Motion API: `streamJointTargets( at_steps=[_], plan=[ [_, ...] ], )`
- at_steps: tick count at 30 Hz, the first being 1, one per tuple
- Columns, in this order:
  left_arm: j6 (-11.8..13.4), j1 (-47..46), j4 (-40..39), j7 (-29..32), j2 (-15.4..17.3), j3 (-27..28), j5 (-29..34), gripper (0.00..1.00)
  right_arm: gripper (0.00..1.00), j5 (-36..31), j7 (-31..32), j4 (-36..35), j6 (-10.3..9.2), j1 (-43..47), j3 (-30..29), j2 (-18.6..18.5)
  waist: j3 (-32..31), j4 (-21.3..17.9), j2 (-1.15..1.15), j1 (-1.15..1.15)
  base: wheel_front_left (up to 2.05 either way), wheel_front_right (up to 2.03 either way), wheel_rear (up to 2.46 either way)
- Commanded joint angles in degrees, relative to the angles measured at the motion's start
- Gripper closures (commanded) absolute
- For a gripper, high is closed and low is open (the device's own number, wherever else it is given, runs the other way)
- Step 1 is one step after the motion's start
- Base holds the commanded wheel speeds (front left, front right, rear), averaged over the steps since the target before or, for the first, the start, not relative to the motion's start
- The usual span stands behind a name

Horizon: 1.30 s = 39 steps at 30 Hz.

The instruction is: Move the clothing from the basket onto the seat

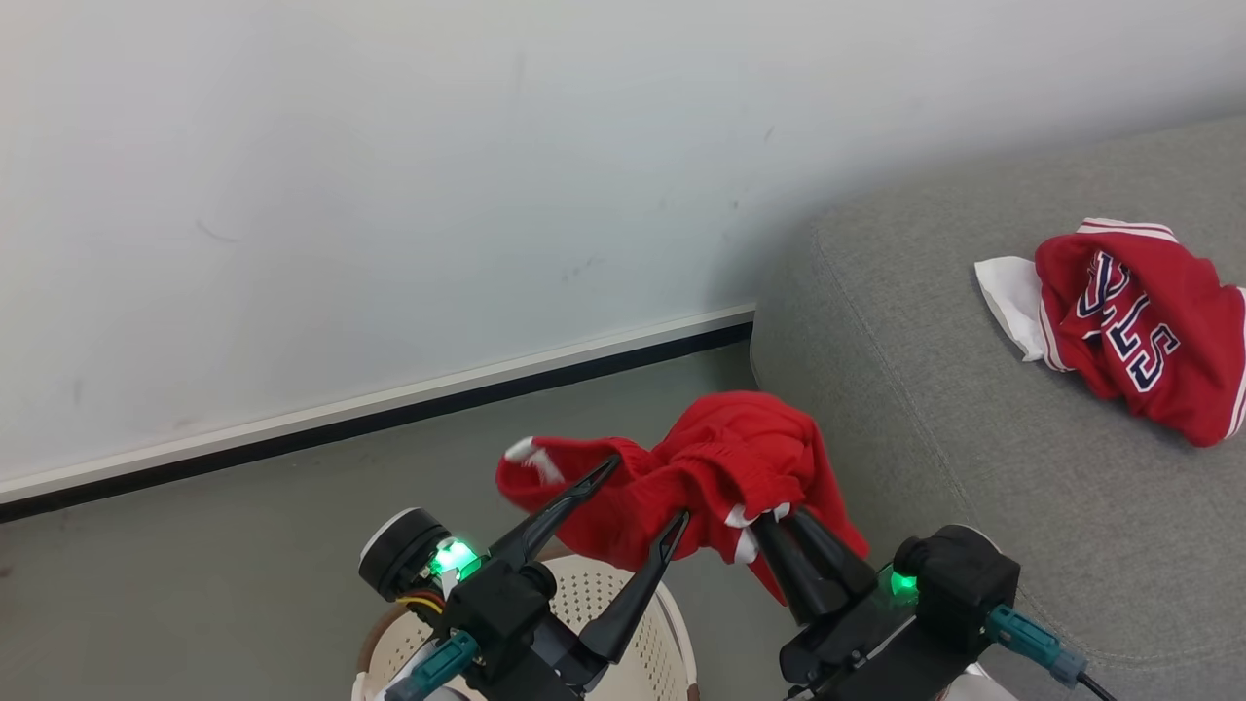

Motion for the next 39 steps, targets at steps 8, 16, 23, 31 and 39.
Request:
streamJointTargets(
  at_steps=[8, 16, 23, 31, 39],
  plan=[
    [0.18, -0.29, -0.94, 0.64, 0.74, -0.38, -0.54, 0.0, 1.0, -1.55, -0.11, -1.55, 0.01, 0.4, -3.39, 0.48, 1.23, -2.77, 0.0, 0.0, 0.0, 0.0, 0.0],
    [-0.31, -1.81, -1.34, 1.17, 1.03, -0.89, -0.1, 0.0, 1.0, -2.88, -0.11, -3.16, 0.01, 0.69, -6.97, 0.74, 3.52, -8.22, 0.0, 0.0, 0.0, 0.0, 0.0],
    [-0.86, -3.67, -1.03, 1.56, 1.06, -1.49, 0.21, 0.0, 1.0, -3.55, -0.11, -4.07, 0.01, 1.02, -9.26, 1.43, 5.46, -13.38, 0.0, 0.0, 0.0, 0.0, 0.0],
    [-1.3, -4.82, -0.66, 2.19, 1.5, -2.03, 0.31, 0.0, 1.0, -4.01, -0.11, -4.78, 0.01, 0.88, -10.27, 2.39, 6.98, -19.0, 0.0, 0.0, 0.0, 0.0, 0.0],
    [-3.52, -7.49, 0.73, 2.21, 0.29, -3.84, -0.04, 0.0, 1.0, -5.33, -0.11, -6.4, 0.01, 2.89, -14.4, 3.65, 8.99, -20.31, 0.0, 0.0, 0.0, 0.0, 0.0]
  ],
)
